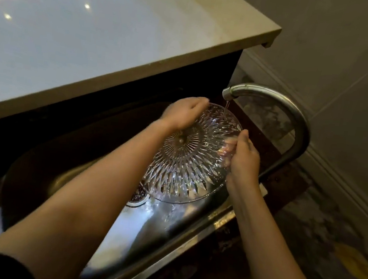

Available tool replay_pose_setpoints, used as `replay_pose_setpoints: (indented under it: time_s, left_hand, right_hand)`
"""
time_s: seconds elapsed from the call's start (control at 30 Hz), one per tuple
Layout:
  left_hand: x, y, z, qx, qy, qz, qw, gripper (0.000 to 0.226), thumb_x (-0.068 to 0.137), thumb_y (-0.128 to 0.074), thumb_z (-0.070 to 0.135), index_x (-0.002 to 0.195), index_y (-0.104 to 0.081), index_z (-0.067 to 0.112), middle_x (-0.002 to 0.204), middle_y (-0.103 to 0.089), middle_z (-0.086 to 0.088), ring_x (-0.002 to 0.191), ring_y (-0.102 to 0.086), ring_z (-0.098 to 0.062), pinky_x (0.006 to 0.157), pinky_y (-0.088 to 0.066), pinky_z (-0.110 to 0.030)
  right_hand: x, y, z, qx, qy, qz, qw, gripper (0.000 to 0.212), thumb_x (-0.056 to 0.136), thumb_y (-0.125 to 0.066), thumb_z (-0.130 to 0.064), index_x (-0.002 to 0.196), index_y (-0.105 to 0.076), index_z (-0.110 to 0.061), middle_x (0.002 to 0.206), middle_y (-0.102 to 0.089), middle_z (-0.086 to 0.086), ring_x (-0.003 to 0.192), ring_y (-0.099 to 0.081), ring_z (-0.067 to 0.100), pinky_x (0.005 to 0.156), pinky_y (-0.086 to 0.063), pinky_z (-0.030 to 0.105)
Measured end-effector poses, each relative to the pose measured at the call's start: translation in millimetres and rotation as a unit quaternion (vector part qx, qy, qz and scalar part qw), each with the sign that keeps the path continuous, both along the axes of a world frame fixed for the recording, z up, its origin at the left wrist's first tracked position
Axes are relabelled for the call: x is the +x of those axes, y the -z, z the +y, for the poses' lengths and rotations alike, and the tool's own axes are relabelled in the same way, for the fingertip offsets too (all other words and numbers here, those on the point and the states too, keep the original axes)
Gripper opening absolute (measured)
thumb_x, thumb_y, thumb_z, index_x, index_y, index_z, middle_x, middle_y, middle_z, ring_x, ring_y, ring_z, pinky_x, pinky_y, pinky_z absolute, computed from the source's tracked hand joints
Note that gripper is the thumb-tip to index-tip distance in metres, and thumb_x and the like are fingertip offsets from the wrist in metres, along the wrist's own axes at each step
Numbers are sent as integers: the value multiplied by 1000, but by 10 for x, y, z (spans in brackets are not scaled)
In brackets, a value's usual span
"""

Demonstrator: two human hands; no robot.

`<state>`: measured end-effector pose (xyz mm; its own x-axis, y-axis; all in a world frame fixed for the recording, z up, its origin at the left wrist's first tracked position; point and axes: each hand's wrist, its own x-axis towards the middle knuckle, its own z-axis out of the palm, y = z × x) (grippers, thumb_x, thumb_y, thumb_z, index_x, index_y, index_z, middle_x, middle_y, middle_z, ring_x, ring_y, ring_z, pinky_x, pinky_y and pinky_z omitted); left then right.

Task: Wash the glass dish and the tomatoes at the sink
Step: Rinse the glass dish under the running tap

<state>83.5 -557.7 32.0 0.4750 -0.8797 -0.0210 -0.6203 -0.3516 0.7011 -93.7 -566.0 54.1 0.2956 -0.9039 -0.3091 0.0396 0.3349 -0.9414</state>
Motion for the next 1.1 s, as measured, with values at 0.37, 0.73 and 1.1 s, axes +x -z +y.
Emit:
replay_pose_setpoints:
  time_s: [0.37,0.73,1.1]
  left_hand:
    - [-1049,324,968,-42,12,-73,996,54,96,-16,44,144,2,27,152,9,13,142,11,-5,119,7,-36]
    - [-149,-124,-98,-34,3,-35,999,48,98,-25,45,139,-41,25,147,-42,2,136,-35,-16,113,-27,-44]
    - [-1177,172,767,-67,13,-53,996,55,95,-12,46,145,3,27,155,9,9,143,12,-5,116,12,-28]
  right_hand:
    - [26,7,-33,11,23,6,1000,40,96,-36,-47,81,-58,-17,69,-58,0,49,-55,5,47,-42,20]
    - [0,-150,61,-12,33,-19,999,41,98,-38,-39,67,-54,-17,49,-45,-6,36,-44,2,37,-35,16]
    - [57,-76,9,-4,17,7,1000,36,97,-37,-43,92,-63,-20,84,-68,1,71,-66,7,63,-53,23]
